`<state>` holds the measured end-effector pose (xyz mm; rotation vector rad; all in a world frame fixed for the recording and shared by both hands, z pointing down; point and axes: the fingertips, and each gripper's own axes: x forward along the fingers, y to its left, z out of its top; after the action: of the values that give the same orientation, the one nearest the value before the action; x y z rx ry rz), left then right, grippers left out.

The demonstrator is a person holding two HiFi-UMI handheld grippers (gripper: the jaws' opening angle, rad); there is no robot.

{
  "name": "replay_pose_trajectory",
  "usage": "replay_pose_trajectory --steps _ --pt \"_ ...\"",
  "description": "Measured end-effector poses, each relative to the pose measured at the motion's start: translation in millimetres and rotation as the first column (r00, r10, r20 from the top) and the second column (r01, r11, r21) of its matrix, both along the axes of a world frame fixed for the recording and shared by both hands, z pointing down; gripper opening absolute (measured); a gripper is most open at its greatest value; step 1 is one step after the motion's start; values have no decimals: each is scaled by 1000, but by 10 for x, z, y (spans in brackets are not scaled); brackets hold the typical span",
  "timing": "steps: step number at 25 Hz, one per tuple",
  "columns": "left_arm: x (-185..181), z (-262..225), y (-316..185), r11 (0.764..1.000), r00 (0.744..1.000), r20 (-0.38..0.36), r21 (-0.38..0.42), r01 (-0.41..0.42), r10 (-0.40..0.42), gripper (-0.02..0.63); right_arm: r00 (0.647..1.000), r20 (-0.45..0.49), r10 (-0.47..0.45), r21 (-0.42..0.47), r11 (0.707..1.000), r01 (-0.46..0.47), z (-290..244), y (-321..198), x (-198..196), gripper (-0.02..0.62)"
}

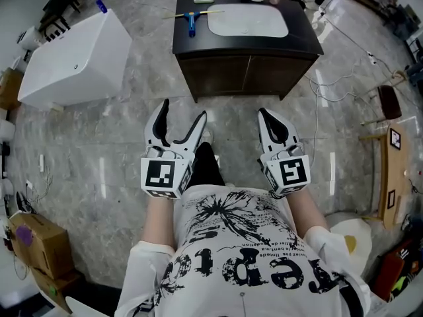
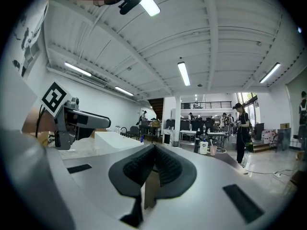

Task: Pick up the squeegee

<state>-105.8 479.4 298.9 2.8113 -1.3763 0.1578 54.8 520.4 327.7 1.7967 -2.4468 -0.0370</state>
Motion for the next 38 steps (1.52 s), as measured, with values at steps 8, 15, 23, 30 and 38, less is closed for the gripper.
replay_pose_trajectory --steps 8,15,23,30,38 --pt "32 120 -1306 1000 1000 1 -19 -25 25 356 999 -26 21 -8 1000 -22 48 -1222 9 14" --pt "21 27 -2906 997 998 -10 -32 -64 63 356 997 -56 48 -18 999 -49 -125 -2766 -33 14" --pt "-70 62 -4465 994 996 -5 -53 -91 91 356 994 -68 80 -34 996 -82 -143 -4294 -154 14" --pt "-57 393 -5208 987 997 28 -144 -66 71 356 996 -71 53 -74 996 -59 -4 -5098 -181 14" --pt "222 912 -5900 970 996 93 -243 17 6 356 997 -55 -55 -123 991 47 354 -5974 31 15"
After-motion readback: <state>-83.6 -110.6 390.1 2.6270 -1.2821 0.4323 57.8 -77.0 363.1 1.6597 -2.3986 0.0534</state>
